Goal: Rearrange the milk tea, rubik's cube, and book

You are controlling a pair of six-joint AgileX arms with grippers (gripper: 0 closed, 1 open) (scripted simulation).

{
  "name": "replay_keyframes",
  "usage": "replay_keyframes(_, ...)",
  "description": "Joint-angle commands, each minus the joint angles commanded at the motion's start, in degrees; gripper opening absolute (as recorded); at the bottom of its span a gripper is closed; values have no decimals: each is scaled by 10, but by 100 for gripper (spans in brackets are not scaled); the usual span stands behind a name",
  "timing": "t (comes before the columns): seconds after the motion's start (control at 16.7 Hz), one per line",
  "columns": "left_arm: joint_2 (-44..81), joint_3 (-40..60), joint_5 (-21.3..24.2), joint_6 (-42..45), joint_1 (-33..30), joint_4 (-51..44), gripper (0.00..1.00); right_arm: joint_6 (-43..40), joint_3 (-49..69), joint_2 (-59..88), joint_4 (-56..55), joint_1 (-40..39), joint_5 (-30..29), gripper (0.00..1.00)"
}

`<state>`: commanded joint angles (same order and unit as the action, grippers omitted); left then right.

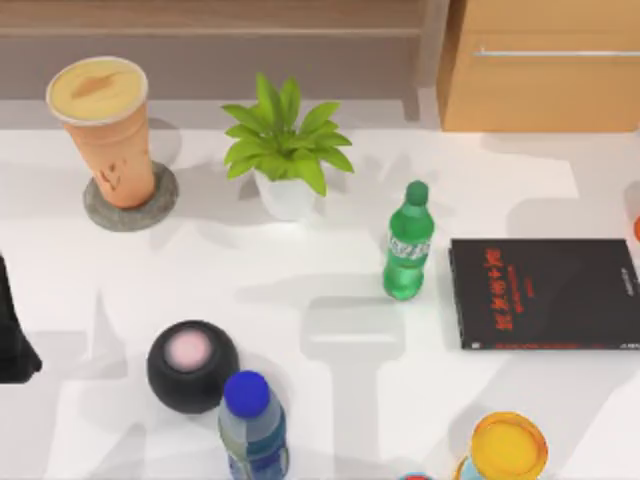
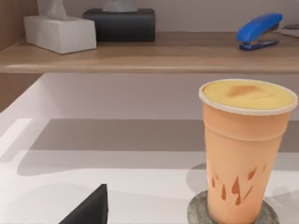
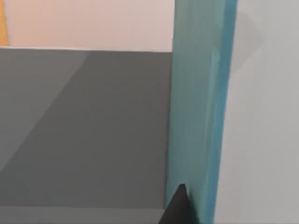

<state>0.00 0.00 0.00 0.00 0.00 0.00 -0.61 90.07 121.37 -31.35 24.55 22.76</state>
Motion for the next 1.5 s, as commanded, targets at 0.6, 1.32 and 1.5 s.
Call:
replay_keyframes(0.6, 0, 0, 0, 0, 0, 0, 100, 0, 0, 0, 0, 0, 0, 0)
replay_keyframes(1.32, 0, 0, 0, 0, 0, 0, 100, 2, -14, -25, 9, 4, 5, 0)
replay_keyframes(1.5, 0, 0, 0, 0, 0, 0, 100, 36, -33, -58, 6, 3, -19, 0)
